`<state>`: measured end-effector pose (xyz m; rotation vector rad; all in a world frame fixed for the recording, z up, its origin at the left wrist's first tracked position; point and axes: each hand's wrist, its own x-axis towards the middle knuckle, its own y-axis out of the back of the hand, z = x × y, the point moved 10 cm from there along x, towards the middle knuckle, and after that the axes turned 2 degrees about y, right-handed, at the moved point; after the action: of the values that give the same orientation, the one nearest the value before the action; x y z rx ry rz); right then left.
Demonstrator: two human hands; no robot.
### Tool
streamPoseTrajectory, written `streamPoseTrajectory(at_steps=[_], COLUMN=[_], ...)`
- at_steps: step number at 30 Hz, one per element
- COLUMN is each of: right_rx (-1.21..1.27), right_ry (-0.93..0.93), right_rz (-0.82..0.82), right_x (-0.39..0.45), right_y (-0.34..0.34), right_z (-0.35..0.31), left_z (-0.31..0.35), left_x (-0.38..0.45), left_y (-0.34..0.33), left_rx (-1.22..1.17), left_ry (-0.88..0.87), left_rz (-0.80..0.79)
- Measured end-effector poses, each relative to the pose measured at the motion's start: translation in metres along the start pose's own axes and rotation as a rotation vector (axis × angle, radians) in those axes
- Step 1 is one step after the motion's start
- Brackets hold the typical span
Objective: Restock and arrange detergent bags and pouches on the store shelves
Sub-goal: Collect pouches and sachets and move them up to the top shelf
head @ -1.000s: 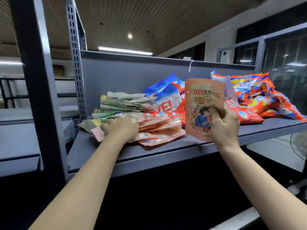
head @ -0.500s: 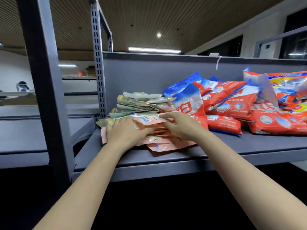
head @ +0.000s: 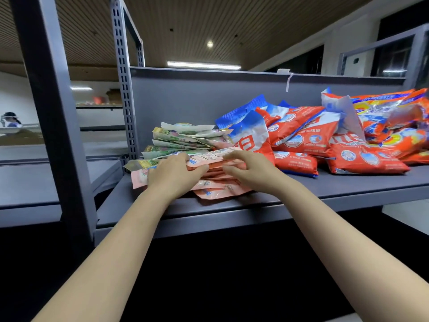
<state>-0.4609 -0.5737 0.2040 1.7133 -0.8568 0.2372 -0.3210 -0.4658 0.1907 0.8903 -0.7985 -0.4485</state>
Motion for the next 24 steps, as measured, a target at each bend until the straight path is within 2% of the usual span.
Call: streamPoseTrajectory(at_steps=[14,24], right_rx=[0.016,-0.021], right_ry=[-0.161,-0.339], right_rz=[0.094,0.213], right_x=[-0.121,-0.235], right_y=[0.042,0.070], right_z=[0.013,0.055], left_z=[0.071,0.111], left_x=[-0.085,-0.161], left_y=[0.010,-0.017], left_rx=[-0.129,-0.405], left_ry=[-0.242,-0.472], left_rz=[0.158,0.031])
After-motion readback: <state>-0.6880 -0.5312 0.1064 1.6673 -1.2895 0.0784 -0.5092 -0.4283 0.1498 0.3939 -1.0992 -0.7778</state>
